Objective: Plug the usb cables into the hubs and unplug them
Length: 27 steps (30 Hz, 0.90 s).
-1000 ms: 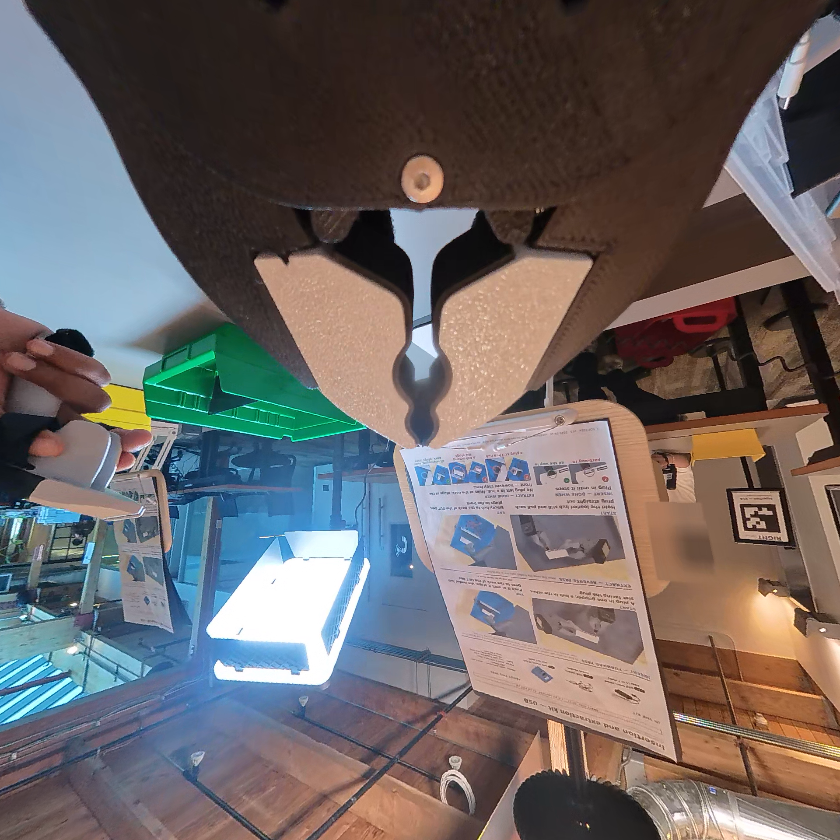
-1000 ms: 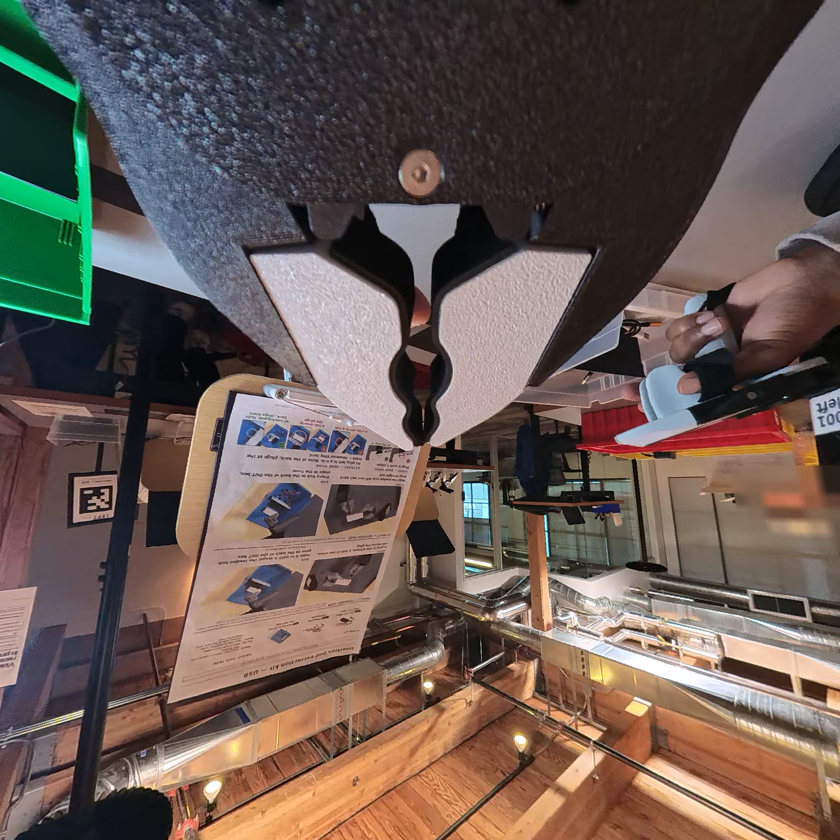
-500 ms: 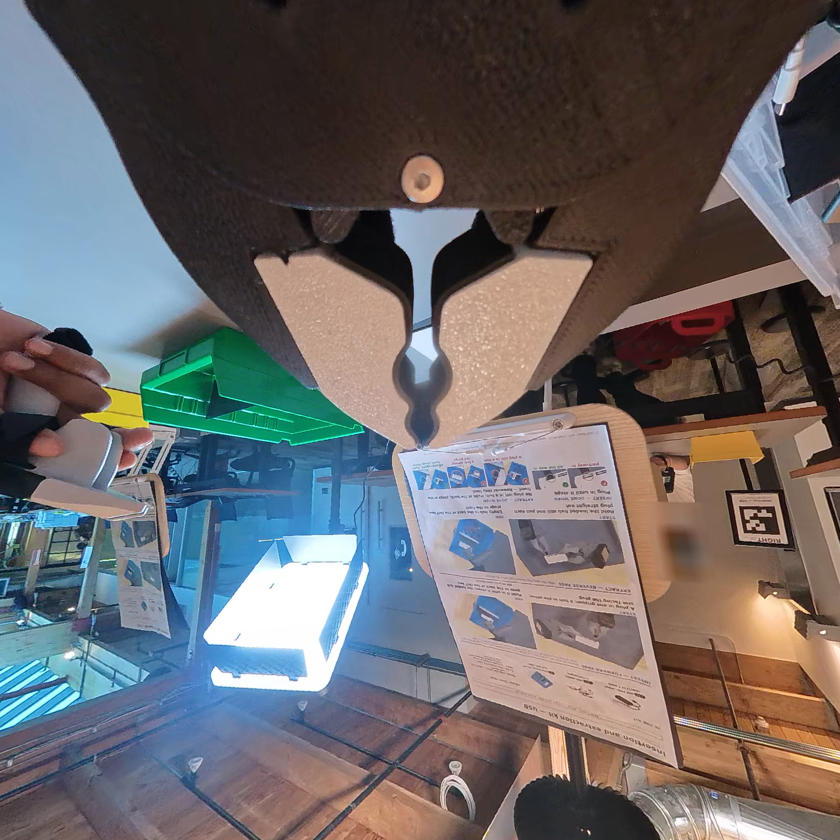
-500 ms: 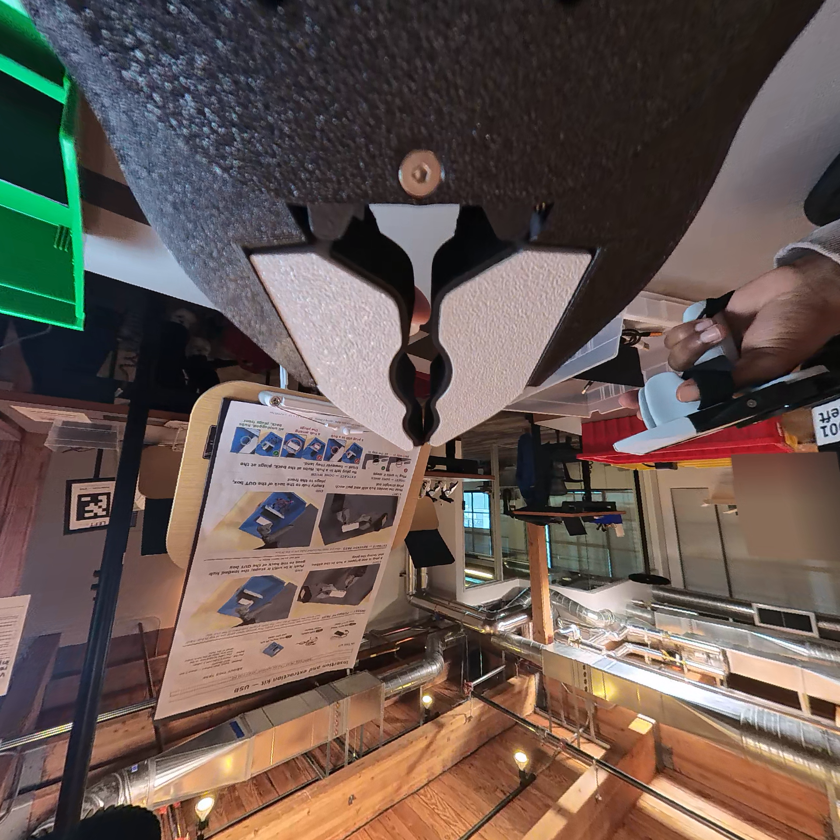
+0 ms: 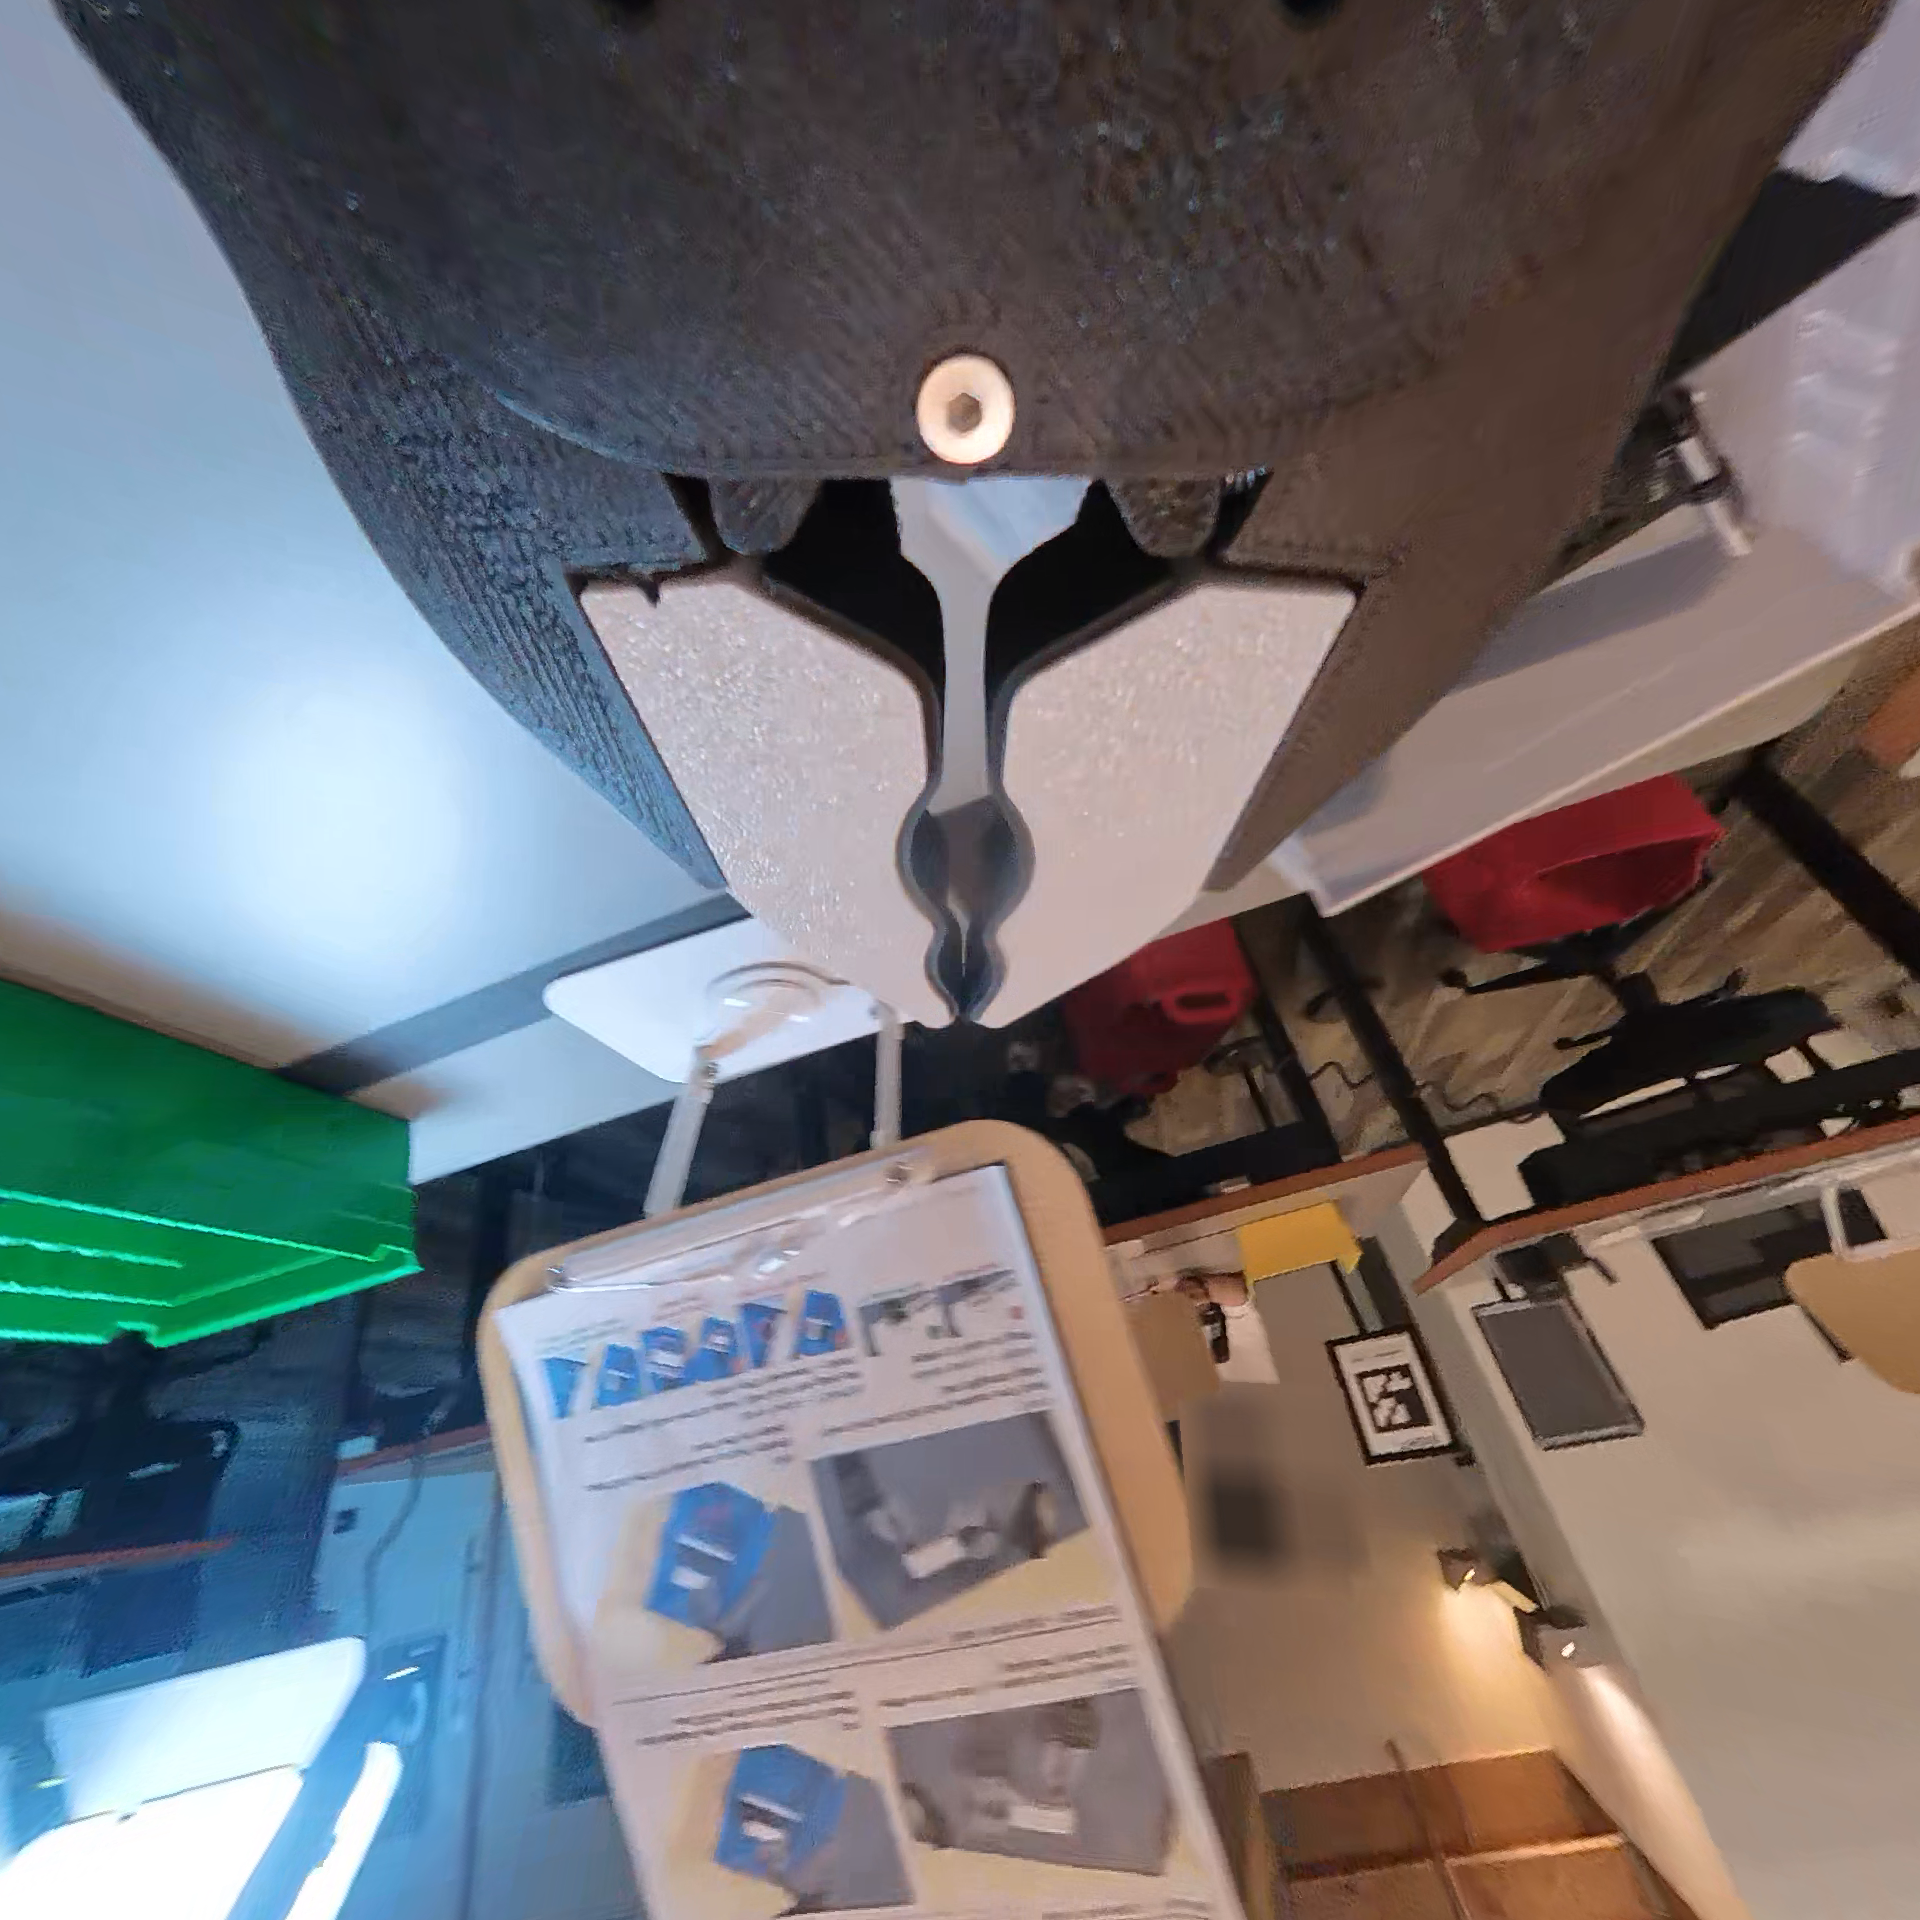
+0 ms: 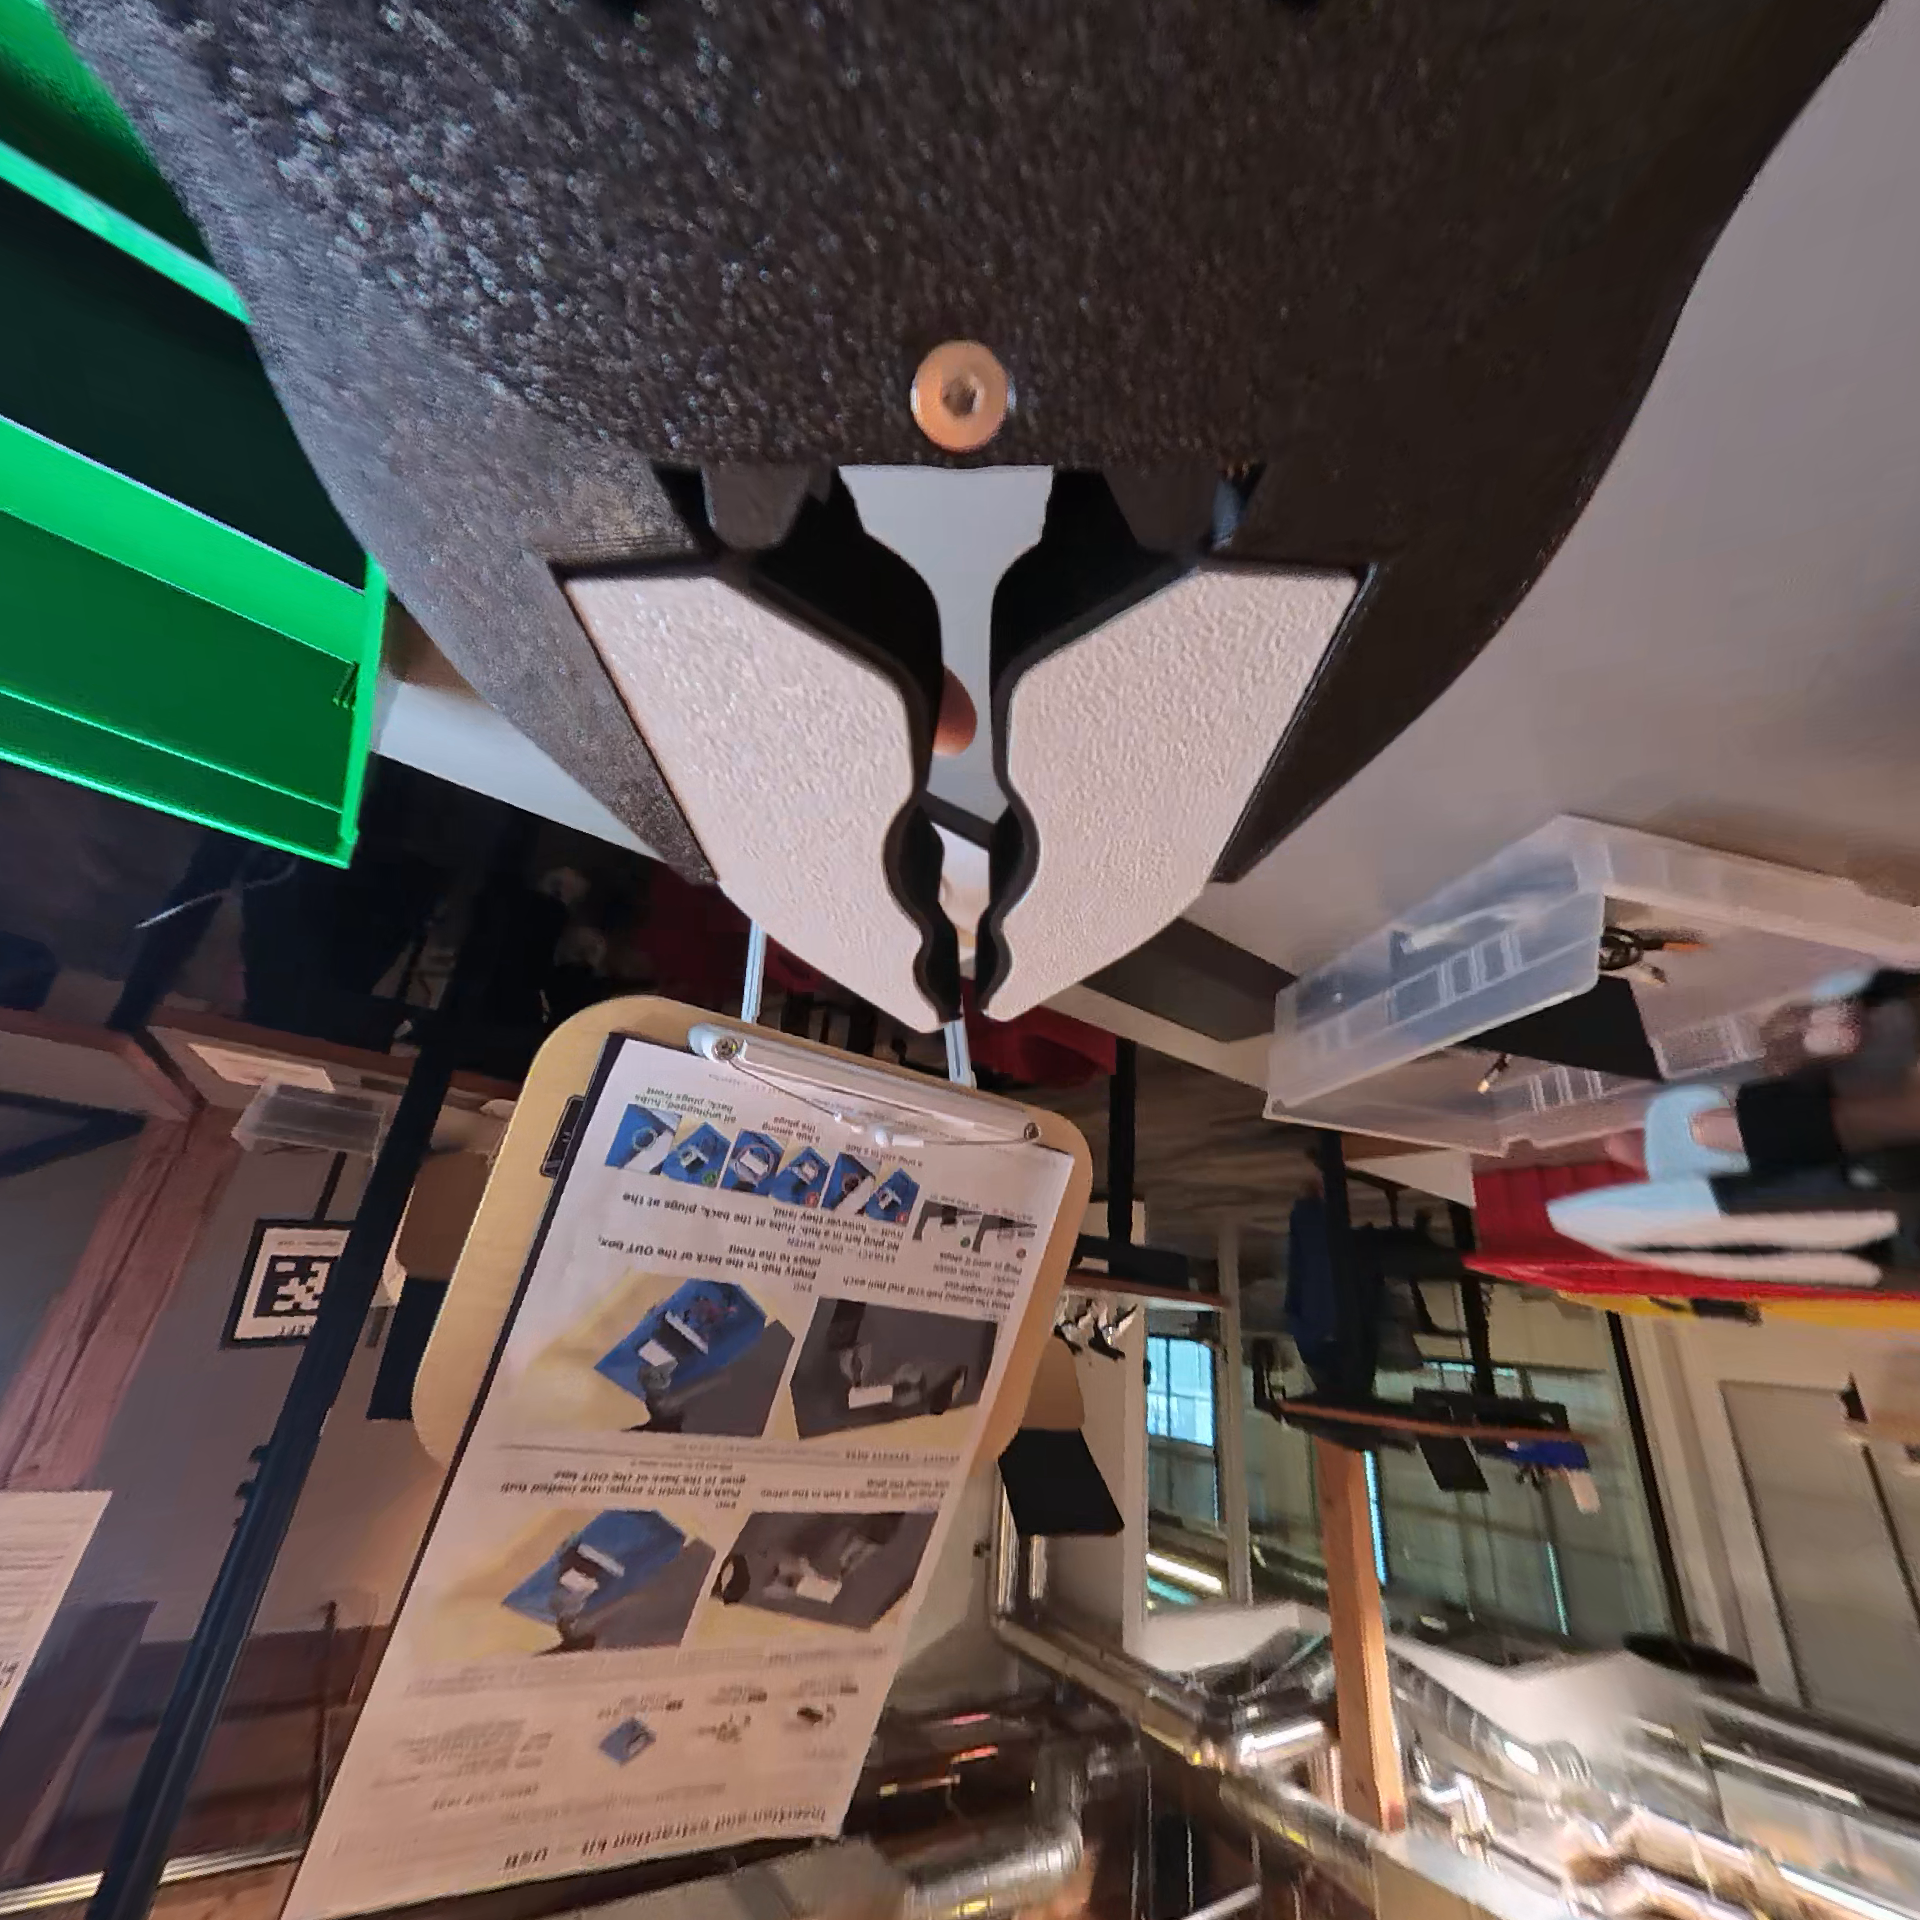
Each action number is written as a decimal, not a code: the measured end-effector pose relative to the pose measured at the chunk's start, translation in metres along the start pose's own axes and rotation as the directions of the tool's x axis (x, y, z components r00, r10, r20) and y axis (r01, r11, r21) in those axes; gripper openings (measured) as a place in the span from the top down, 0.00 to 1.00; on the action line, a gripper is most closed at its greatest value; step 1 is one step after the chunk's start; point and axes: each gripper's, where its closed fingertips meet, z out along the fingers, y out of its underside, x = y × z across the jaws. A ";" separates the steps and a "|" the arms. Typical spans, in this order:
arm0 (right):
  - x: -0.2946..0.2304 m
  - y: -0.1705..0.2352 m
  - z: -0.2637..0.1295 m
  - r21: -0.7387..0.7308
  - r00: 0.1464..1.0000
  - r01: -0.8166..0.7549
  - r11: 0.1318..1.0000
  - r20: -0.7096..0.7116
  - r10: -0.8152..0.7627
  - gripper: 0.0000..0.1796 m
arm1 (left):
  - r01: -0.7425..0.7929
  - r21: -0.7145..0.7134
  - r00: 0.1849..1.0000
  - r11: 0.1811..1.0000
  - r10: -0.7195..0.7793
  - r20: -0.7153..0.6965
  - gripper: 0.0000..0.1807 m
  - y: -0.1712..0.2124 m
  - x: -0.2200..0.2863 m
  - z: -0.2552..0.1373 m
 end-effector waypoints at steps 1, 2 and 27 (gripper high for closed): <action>0.003 0.005 0.001 -0.016 1.000 0.011 1.000 0.000 -0.011 0.98 | 0.017 -0.005 1.000 1.000 -0.017 0.015 1.00 -0.004 -0.017 0.001; 0.007 0.010 0.003 -0.030 1.000 0.026 0.999 -0.007 -0.026 0.96 | 0.028 -0.016 0.999 0.999 -0.028 0.022 1.00 -0.006 -0.034 0.002; 0.018 0.064 0.005 -0.108 1.000 0.017 0.994 0.002 -0.017 0.84 | -0.082 -0.892 0.995 0.445 -0.009 -0.096 0.73 0.202 -0.167 0.092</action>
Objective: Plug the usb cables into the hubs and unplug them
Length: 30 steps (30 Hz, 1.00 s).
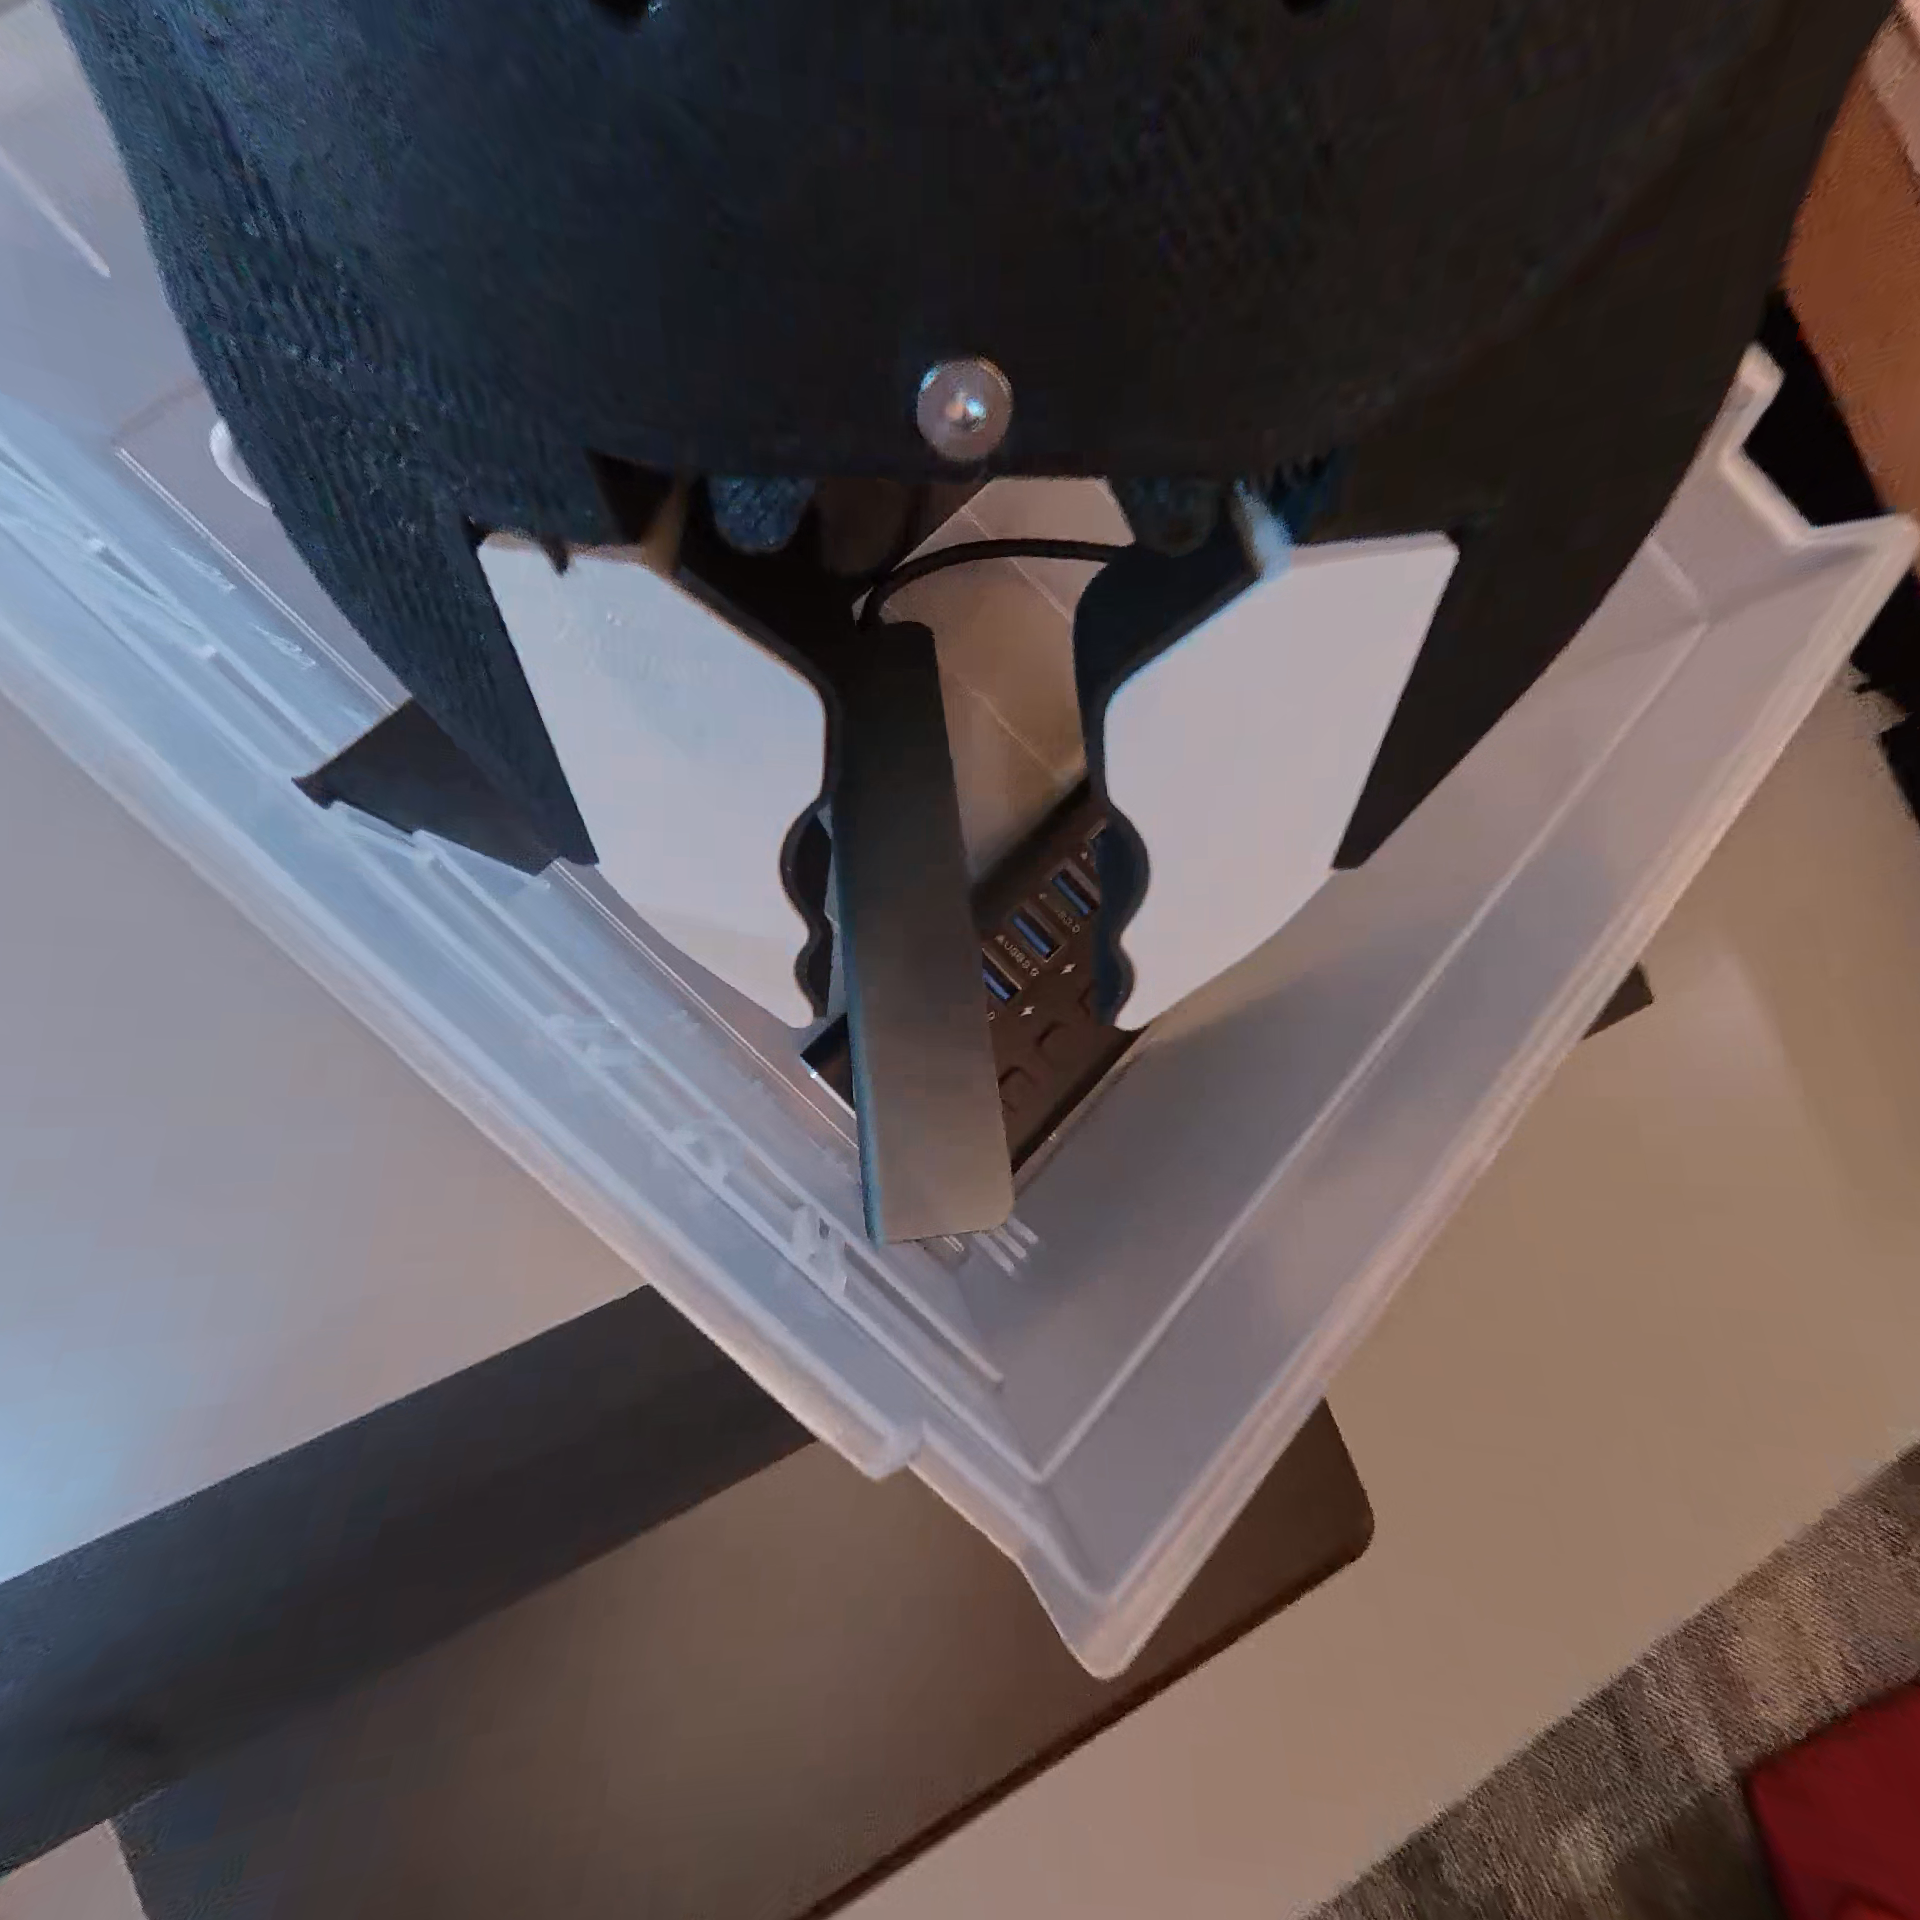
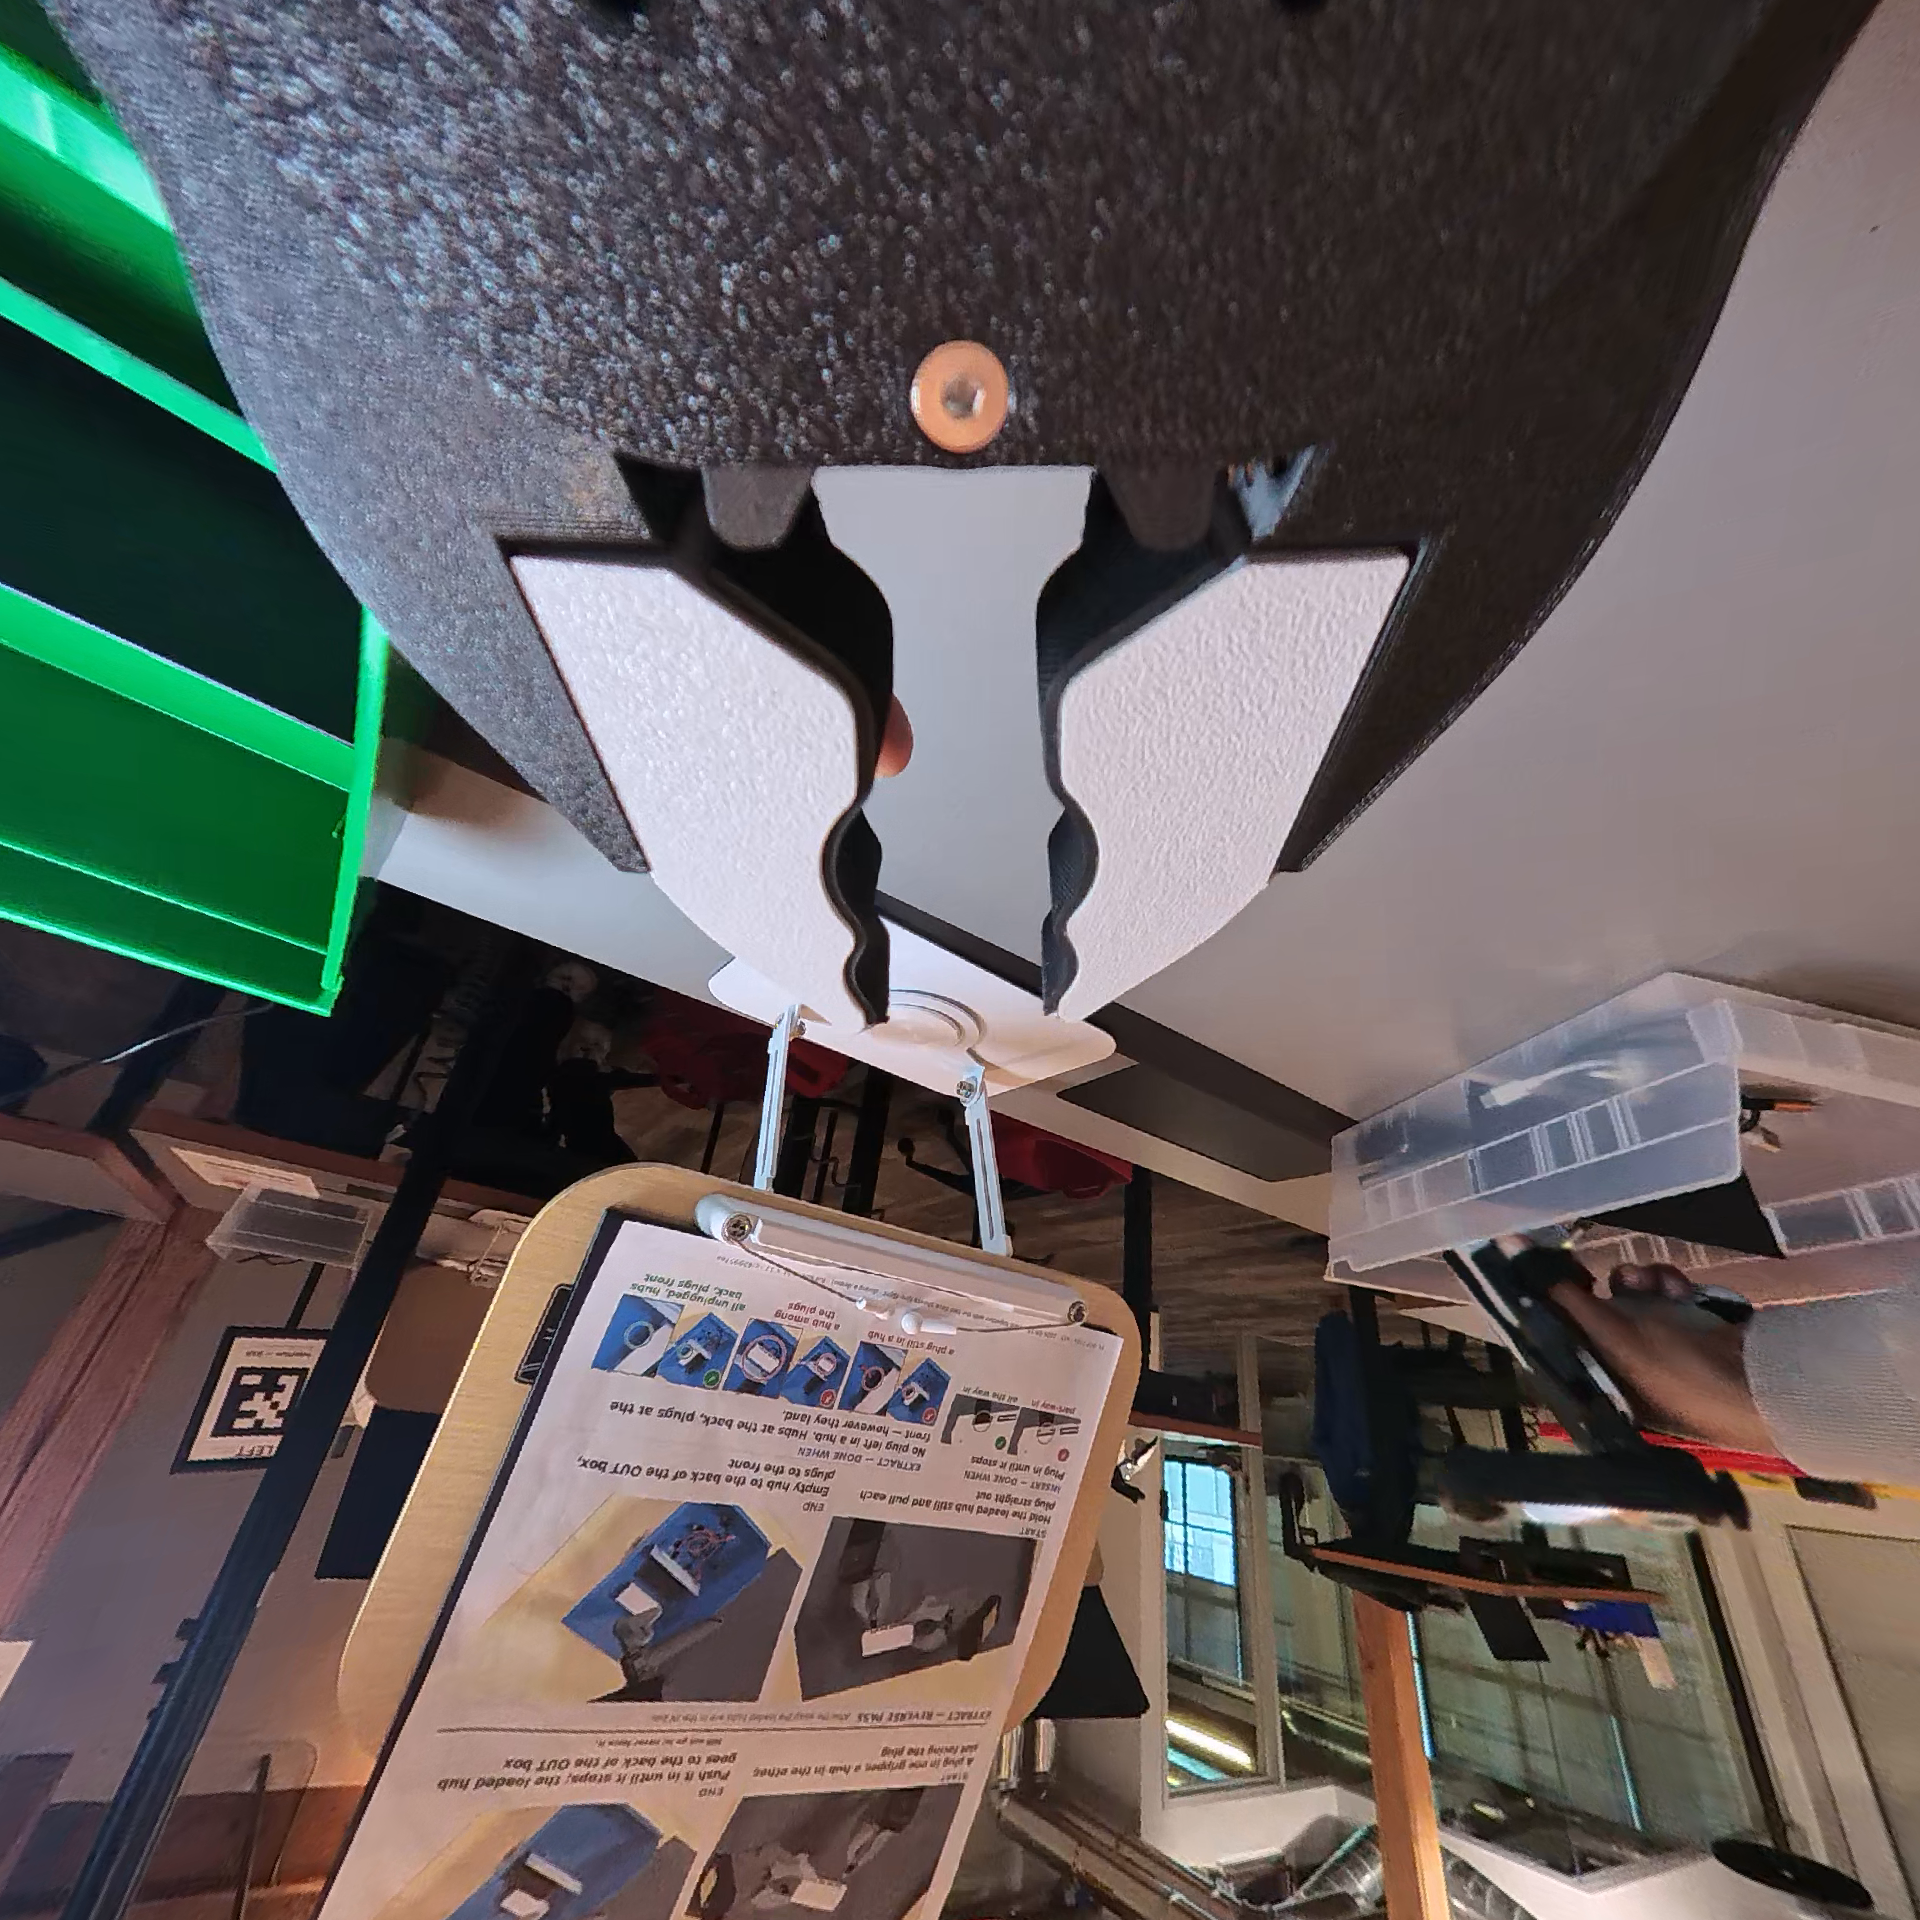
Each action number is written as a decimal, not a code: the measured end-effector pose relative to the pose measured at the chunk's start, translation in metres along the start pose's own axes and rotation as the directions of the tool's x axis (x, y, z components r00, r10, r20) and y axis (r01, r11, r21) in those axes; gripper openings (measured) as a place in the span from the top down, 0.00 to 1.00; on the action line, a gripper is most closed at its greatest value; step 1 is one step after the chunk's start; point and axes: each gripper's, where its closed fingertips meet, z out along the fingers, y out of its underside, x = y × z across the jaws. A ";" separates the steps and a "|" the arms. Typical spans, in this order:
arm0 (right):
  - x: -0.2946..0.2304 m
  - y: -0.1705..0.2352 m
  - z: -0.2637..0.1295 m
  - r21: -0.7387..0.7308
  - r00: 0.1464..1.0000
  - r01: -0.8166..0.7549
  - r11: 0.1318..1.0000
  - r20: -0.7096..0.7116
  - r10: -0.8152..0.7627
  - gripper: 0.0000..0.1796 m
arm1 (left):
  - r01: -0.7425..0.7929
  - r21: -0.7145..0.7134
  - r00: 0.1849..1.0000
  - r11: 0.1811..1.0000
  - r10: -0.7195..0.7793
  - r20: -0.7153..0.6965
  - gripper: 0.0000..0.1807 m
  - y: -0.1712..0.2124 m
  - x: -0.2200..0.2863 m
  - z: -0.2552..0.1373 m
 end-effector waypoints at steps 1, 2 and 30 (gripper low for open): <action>0.000 0.001 0.001 -0.002 1.000 -0.002 1.000 0.001 0.002 0.84 | 0.004 -0.011 1.000 1.000 -0.004 -0.015 0.73 0.001 0.002 0.004; 0.000 0.001 0.001 -0.004 1.000 -0.003 1.000 0.004 0.003 0.84 | 0.006 -0.021 1.000 1.000 -0.007 -0.029 0.74 0.002 0.004 0.008; -0.034 -0.015 0.000 0.038 0.997 -0.001 0.999 0.079 -0.002 0.86 | -0.388 0.392 0.899 0.834 0.249 0.359 0.83 -0.074 0.064 -0.175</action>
